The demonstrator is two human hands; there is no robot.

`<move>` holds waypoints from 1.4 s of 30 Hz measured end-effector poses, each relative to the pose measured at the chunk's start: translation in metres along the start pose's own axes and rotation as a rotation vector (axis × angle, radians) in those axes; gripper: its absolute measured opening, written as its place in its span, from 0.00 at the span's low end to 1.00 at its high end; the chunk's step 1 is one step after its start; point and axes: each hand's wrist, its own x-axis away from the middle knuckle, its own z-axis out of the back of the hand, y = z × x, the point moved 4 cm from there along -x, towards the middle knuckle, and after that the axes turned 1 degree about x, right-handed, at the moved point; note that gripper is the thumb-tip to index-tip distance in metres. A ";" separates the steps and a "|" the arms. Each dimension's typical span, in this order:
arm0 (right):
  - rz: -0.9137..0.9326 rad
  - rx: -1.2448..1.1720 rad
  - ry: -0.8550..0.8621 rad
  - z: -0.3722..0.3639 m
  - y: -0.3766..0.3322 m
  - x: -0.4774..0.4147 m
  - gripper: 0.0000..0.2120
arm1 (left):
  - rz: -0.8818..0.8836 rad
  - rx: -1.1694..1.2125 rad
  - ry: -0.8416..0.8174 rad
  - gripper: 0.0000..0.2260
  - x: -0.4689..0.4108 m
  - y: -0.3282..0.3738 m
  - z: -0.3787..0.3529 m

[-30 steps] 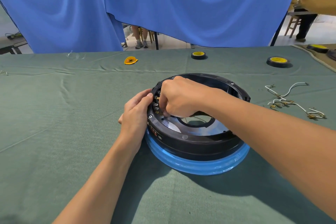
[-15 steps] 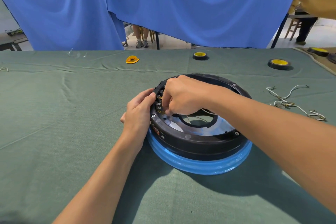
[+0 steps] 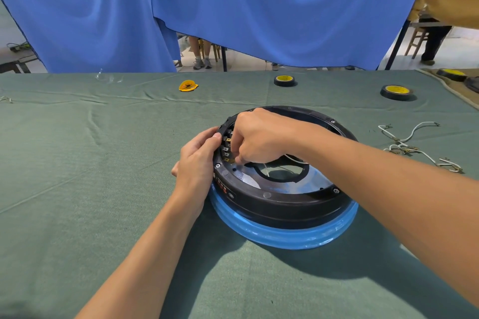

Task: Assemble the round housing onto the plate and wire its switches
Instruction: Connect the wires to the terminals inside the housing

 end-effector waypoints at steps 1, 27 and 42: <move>-0.001 0.000 0.000 0.000 0.000 0.000 0.04 | -0.001 -0.008 -0.008 0.21 0.000 0.000 0.000; -0.029 -0.076 0.188 -0.021 -0.005 0.016 0.00 | -0.139 -0.164 0.244 0.13 0.018 -0.006 0.004; -0.262 -0.307 0.205 -0.021 -0.006 0.013 0.08 | -0.155 -0.251 0.262 0.15 0.019 -0.005 0.003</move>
